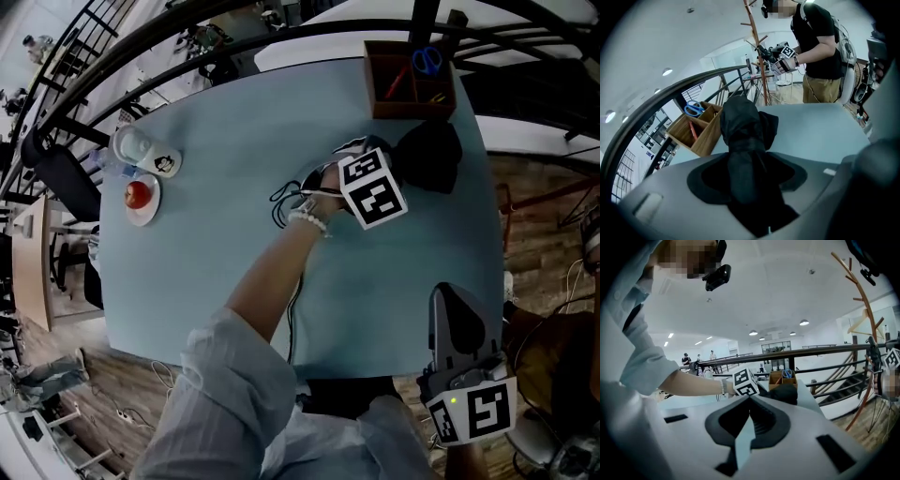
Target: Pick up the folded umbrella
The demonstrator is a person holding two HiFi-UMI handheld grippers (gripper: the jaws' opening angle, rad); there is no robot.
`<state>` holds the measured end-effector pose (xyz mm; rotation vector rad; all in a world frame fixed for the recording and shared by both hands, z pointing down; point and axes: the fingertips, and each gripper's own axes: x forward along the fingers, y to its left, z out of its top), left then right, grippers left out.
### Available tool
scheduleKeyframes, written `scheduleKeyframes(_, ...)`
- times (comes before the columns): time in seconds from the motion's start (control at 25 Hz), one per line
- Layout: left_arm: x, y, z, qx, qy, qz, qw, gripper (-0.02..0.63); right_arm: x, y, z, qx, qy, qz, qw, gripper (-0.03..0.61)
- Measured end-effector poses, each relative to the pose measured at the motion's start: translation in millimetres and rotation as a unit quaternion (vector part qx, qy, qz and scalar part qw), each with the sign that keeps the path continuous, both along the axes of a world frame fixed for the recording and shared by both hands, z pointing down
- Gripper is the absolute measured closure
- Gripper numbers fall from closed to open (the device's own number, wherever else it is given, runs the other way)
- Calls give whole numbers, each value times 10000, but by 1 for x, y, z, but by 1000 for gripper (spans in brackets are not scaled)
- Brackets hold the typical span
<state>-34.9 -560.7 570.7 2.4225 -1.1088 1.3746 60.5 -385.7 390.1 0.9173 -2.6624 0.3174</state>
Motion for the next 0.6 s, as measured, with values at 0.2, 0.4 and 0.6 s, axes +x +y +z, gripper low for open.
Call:
scheduleKeyframes(0.2,2,25,-35,245,382,-376,9983,367,12,15,-16,116,-69,-121,9998,578)
scheduleKeyframes(0.4,7,56,-71,498,1014,-832,9901,368,25,30,-36,348,-152,-239,9990,578)
scheduleKeyframes(0.6,14,86,-114,844,1673,-1253,9743,370,37,42,-59,553,-235,-383,9975,578)
